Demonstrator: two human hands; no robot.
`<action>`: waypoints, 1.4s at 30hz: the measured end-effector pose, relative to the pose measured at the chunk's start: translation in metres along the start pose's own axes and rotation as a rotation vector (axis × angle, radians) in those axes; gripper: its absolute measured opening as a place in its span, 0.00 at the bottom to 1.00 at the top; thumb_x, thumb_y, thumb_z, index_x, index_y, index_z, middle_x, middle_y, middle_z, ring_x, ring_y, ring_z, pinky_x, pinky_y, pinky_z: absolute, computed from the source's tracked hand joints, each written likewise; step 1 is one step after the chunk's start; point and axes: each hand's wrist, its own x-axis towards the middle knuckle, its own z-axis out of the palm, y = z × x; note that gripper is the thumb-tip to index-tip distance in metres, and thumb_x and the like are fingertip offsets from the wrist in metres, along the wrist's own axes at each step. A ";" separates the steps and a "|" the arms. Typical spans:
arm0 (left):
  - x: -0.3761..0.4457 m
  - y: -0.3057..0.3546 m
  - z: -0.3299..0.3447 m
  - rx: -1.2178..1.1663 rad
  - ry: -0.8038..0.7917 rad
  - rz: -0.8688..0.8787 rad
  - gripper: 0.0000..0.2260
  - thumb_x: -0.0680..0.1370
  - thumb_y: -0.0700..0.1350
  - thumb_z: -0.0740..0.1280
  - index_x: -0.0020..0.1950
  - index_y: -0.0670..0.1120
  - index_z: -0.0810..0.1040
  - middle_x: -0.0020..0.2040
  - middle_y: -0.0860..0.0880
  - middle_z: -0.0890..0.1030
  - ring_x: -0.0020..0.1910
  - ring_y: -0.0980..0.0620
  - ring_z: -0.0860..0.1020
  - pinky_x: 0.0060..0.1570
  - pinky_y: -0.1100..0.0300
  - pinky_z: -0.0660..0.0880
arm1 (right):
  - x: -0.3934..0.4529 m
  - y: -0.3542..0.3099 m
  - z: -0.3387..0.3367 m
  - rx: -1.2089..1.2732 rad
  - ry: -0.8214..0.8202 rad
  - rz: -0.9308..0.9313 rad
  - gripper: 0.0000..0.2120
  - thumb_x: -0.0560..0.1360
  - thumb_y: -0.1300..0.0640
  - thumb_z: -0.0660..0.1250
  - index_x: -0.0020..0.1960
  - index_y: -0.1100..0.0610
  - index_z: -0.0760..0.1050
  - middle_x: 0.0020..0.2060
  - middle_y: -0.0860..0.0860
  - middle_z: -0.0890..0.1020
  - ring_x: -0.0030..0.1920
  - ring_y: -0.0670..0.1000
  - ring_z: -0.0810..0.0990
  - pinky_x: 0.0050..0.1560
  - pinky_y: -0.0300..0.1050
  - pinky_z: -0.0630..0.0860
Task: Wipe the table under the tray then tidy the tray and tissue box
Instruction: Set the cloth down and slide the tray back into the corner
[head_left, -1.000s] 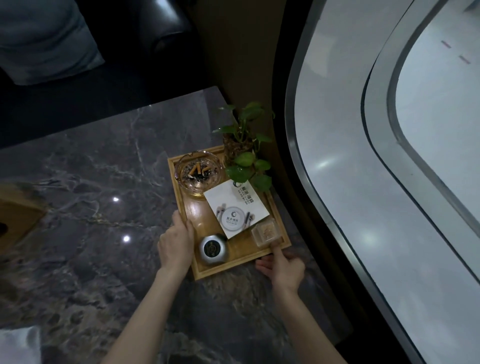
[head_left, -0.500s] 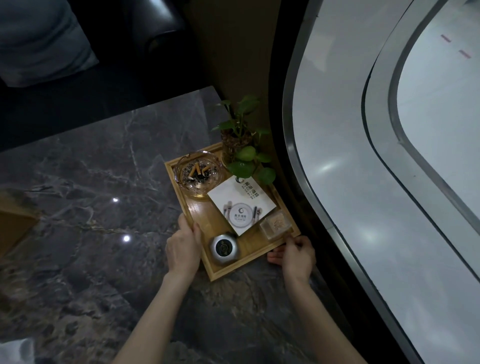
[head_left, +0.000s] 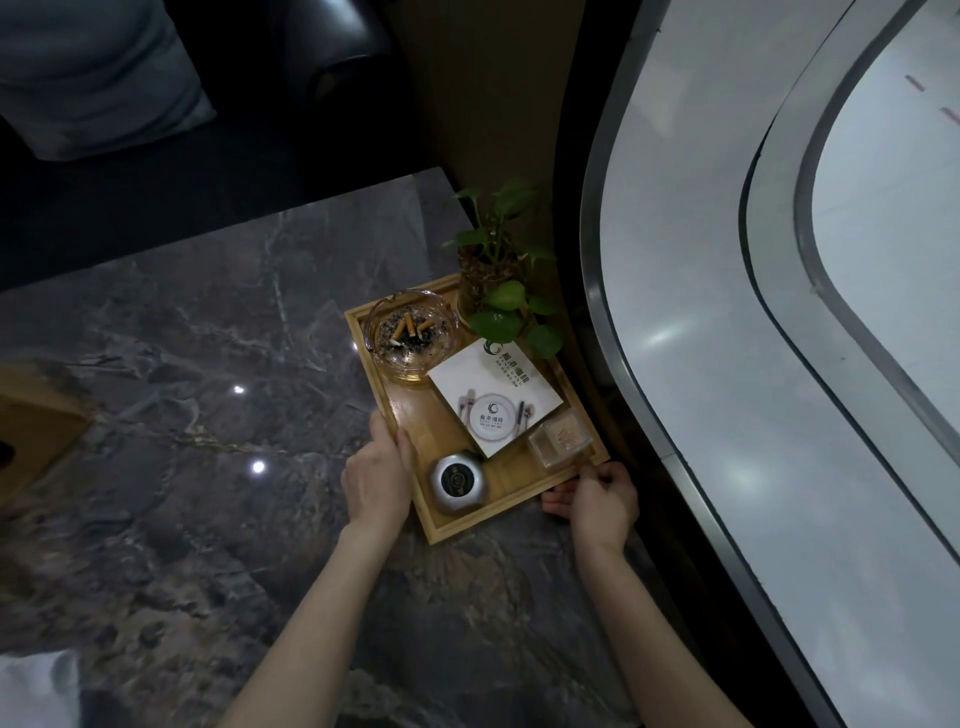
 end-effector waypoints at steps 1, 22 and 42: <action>0.001 0.000 0.000 0.006 -0.002 0.003 0.17 0.79 0.44 0.56 0.65 0.37 0.65 0.42 0.34 0.81 0.41 0.34 0.80 0.42 0.44 0.74 | 0.000 0.000 0.001 0.001 -0.004 0.002 0.08 0.77 0.63 0.58 0.39 0.59 0.68 0.25 0.60 0.75 0.17 0.50 0.76 0.19 0.41 0.77; 0.012 -0.004 0.000 0.079 -0.051 0.039 0.17 0.80 0.45 0.53 0.65 0.36 0.64 0.46 0.33 0.81 0.46 0.34 0.78 0.44 0.43 0.73 | 0.002 0.002 0.000 -0.033 -0.040 -0.014 0.09 0.77 0.61 0.59 0.38 0.56 0.67 0.28 0.59 0.76 0.22 0.53 0.77 0.22 0.42 0.78; -0.035 -0.080 -0.099 0.165 0.158 0.191 0.05 0.74 0.42 0.66 0.43 0.40 0.78 0.40 0.41 0.80 0.39 0.40 0.79 0.35 0.50 0.76 | -0.104 -0.023 0.065 -1.237 -0.527 -1.203 0.12 0.79 0.51 0.54 0.46 0.58 0.71 0.43 0.57 0.82 0.42 0.59 0.81 0.36 0.46 0.69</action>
